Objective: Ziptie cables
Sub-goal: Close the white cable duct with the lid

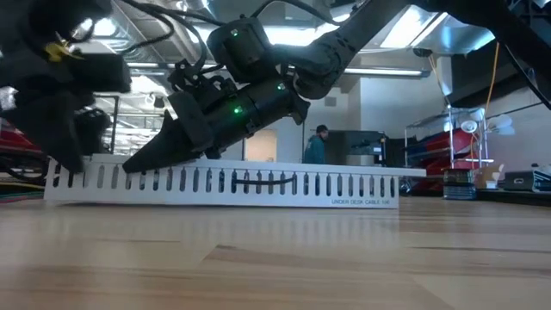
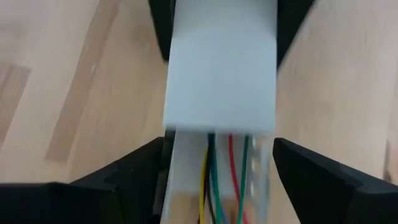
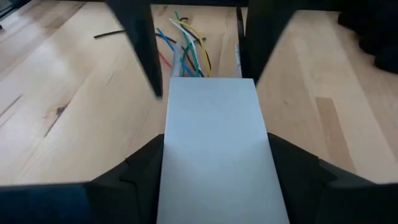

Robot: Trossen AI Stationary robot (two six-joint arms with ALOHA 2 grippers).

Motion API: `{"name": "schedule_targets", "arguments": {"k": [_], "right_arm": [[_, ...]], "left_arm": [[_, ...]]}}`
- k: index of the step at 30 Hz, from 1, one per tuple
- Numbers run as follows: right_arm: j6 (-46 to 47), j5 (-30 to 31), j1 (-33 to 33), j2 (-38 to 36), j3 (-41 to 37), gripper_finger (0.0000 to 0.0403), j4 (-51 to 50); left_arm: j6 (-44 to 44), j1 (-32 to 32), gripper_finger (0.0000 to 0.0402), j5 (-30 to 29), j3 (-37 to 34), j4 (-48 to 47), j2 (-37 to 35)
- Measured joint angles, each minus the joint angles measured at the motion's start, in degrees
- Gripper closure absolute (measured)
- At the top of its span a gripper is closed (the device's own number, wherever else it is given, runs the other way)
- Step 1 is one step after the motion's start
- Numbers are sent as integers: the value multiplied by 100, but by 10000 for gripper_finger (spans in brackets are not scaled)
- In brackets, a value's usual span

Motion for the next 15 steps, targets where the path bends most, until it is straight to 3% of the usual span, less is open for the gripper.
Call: {"name": "schedule_targets", "arguments": {"k": [3,8,15], "right_arm": [[-7,-27,0,0,0,173,-27],[-36,-14,0,0,0,173,-51],[-140,-25,0,-6,-11,173,-74]], "left_arm": [[-212,-262,112,-77,97,-539,-202],[-703,-763,112,-556,-197,-585,-319],[-774,-1057,118,-1089,-896,837,-316]]}}
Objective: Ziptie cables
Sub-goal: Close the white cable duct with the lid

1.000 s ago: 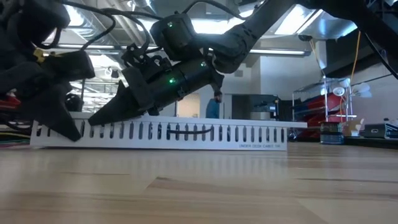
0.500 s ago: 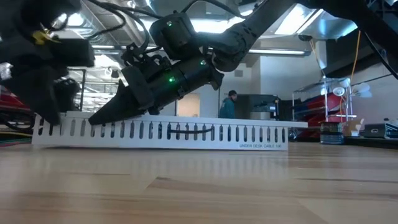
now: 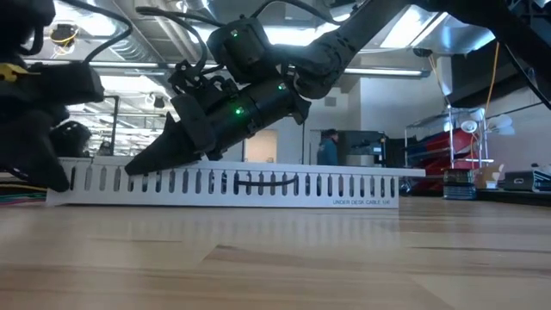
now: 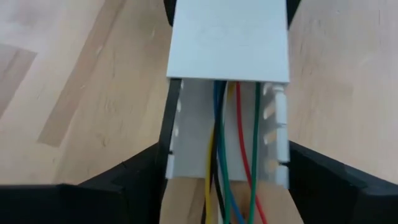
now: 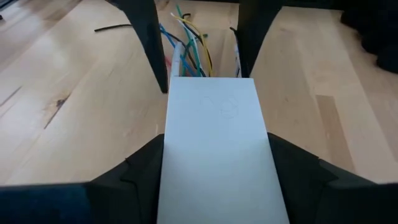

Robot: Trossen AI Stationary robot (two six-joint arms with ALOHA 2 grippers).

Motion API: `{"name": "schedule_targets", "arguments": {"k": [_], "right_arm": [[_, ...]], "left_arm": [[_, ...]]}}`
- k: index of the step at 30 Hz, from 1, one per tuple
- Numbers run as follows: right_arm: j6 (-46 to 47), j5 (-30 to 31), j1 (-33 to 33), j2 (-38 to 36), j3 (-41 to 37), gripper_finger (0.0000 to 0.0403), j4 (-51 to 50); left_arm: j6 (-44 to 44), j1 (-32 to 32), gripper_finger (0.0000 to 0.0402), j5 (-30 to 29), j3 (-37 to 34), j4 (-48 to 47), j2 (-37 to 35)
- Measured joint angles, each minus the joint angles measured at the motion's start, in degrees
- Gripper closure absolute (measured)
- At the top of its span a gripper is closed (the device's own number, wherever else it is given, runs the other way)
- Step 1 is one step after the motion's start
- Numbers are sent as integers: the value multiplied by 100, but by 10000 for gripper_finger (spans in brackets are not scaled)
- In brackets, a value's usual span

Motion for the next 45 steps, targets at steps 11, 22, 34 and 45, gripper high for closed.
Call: {"name": "schedule_targets", "arguments": {"k": [11,22,34,45], "right_arm": [[194,-53,10,0,-24,173,163],[185,249,98,19,-12,173,401],[184,273,93,19,15,173,337],[293,248,83,108,30,173,361]], "left_arm": [[133,4,200,-75,-366,866,98],[795,305,195,-65,-428,1930,587],[994,501,194,1,-395,2114,702],[960,618,194,66,-395,2145,702]]}}
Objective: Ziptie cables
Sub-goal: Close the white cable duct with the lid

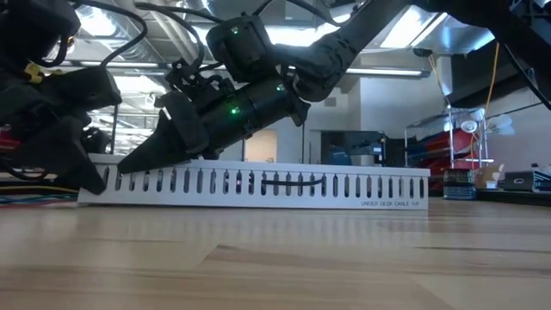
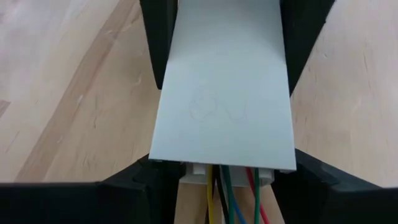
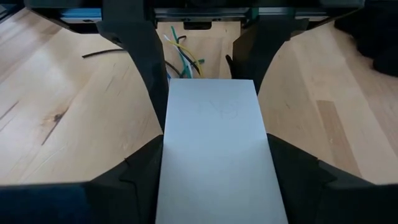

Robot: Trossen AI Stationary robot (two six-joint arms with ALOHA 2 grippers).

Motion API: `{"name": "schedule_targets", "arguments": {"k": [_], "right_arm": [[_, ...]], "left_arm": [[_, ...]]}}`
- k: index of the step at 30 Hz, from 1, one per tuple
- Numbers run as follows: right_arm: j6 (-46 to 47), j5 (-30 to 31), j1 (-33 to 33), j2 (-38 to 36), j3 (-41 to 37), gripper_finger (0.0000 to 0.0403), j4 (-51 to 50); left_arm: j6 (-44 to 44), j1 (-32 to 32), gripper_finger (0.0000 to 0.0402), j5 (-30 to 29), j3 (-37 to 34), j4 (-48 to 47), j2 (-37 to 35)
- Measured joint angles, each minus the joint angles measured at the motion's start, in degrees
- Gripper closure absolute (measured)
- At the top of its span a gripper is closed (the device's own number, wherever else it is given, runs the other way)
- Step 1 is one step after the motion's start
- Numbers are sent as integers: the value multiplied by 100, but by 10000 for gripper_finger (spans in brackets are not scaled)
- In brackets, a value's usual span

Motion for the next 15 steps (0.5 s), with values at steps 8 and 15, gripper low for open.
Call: {"name": "schedule_targets", "arguments": {"k": [8,15], "right_arm": [[32,1,-2,12,2,173,35],[30,-56,-6,18,14,173,-9]], "left_arm": [[-153,60,194,14,2,-9,-2],[-232,60,194,-28,6,-33,-4]]}}
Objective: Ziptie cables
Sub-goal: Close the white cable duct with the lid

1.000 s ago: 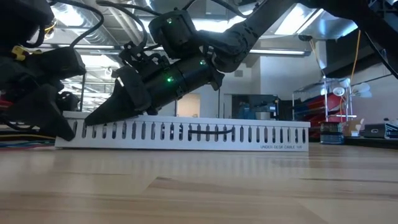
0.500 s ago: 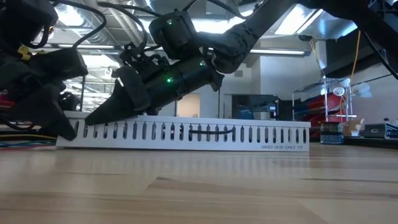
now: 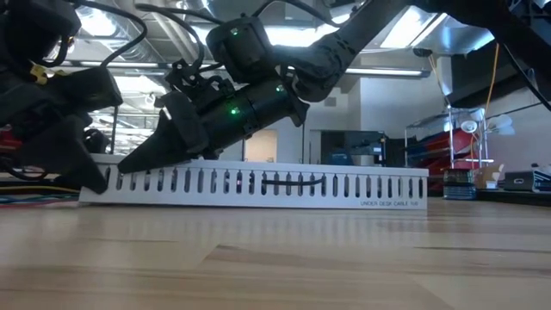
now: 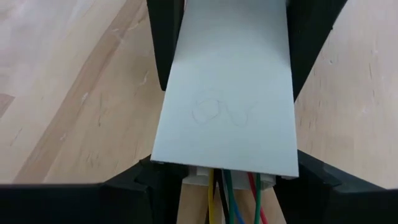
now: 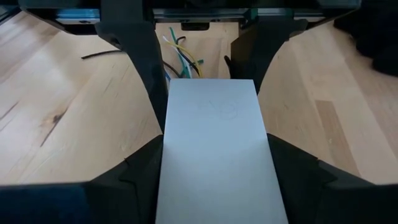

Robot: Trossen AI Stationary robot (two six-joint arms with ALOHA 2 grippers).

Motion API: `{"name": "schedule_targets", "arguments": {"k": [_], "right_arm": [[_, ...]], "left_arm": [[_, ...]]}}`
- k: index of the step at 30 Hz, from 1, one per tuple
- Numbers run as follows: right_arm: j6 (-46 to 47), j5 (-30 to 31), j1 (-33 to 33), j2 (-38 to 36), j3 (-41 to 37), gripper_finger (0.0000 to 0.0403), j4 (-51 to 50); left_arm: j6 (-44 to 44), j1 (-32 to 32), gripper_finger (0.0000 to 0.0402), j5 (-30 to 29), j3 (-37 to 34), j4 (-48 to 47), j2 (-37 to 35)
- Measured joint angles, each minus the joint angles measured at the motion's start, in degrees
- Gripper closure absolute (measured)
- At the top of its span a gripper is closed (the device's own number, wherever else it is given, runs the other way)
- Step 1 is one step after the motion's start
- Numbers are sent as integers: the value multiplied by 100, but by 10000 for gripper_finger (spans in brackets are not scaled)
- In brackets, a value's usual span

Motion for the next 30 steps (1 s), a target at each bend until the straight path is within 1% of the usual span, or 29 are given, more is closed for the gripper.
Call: {"name": "schedule_targets", "arguments": {"k": [2,4,7,10,13,15,17,19,21,27,30], "right_arm": [[-7,-47,-5,0,12,171,-55],[-6,-77,-5,0,14,161,-74],[10,-135,-5,20,46,128,40],[39,-230,-13,20,88,91,-95],[-17,-258,-11,-5,236,64,-534],[-193,-294,-9,-21,347,54,-839],[-339,-292,-5,-86,408,51,-1142],[-439,-293,-2,-183,476,51,-1225],[-464,-287,-5,-280,544,55,-1270],[-629,-57,-5,-448,549,67,-1285],[-638,-46,-5,-481,626,70,-1456]], "left_arm": [[-150,2,194,-5,11,-47,-2],[-179,11,194,51,14,-57,-7],[-239,20,194,176,45,24,-2],[-281,22,194,288,44,-55,-9],[-258,17,194,594,44,-136,-98],[-366,11,194,741,86,-414,-242],[-403,7,194,820,218,-968,-408],[-385,7,194,879,373,-1517,-575],[-378,7,194,888,453,-1798,-720],[-367,46,192,899,415,-1823,-737],[-529,112,174,981,414,-1812,-705]]}}
